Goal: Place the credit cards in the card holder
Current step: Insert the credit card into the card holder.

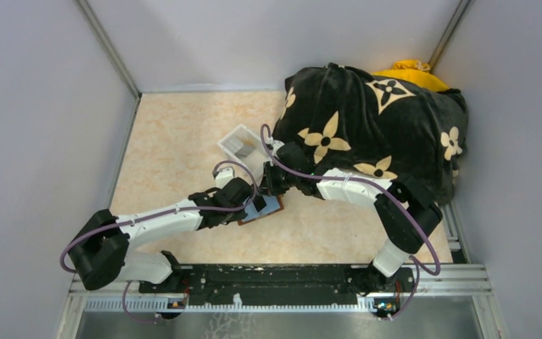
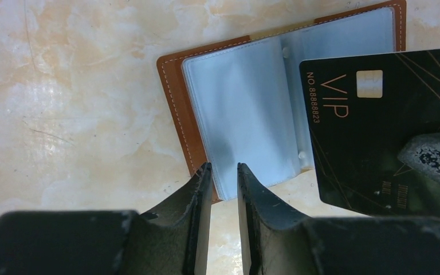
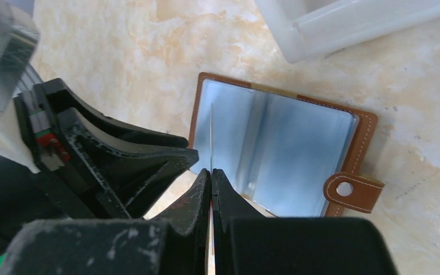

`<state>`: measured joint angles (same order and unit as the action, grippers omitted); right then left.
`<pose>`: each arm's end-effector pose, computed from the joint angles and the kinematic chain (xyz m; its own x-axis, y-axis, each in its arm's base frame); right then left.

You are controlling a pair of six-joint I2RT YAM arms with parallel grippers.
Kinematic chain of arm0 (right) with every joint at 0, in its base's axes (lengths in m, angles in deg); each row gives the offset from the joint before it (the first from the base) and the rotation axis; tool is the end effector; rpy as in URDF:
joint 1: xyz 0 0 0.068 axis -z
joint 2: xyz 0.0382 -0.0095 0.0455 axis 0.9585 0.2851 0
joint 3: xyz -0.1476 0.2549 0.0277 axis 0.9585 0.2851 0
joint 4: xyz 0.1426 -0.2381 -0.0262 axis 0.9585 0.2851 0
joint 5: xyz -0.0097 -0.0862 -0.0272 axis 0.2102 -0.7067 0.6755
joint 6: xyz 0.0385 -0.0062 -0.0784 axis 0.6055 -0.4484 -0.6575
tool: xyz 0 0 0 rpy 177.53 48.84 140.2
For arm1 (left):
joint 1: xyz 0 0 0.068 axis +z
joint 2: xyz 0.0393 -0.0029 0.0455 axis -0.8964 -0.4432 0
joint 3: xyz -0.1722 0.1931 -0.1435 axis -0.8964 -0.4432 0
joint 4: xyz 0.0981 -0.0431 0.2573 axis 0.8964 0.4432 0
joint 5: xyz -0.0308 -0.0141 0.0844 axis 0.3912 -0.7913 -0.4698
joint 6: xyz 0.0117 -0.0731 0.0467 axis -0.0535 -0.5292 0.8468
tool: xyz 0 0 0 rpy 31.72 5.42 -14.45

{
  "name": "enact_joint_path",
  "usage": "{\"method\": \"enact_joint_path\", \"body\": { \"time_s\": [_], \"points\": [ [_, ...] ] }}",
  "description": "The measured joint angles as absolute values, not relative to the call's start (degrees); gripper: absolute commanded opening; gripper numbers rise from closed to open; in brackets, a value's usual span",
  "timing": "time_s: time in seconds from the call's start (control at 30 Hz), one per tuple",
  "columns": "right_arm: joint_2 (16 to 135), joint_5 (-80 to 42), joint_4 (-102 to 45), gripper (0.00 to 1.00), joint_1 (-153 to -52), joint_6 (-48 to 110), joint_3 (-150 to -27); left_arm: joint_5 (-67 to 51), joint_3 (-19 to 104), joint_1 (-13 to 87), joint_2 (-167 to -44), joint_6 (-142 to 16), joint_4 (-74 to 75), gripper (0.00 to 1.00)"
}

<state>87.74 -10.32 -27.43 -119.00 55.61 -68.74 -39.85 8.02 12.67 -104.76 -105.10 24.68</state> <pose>0.2623 0.2992 0.1949 -0.8148 -0.1161 -0.5681 -0.4855 0.6723 0.5589 0.1905 -0.1862 0.1545 -0.7937 -0.1884 -0.5785 -0.0838 0.9757 -0.2027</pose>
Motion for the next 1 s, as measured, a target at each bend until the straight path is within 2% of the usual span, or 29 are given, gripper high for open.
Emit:
{"method": "enact_joint_path", "body": {
  "time_s": [1.0],
  "points": [
    [92.11, -7.29, -34.62, 0.00, -117.40, 56.77, -66.12, -38.80, 6.29, 12.67, -106.86, -104.94, 22.78, 0.29]
  ]
}}
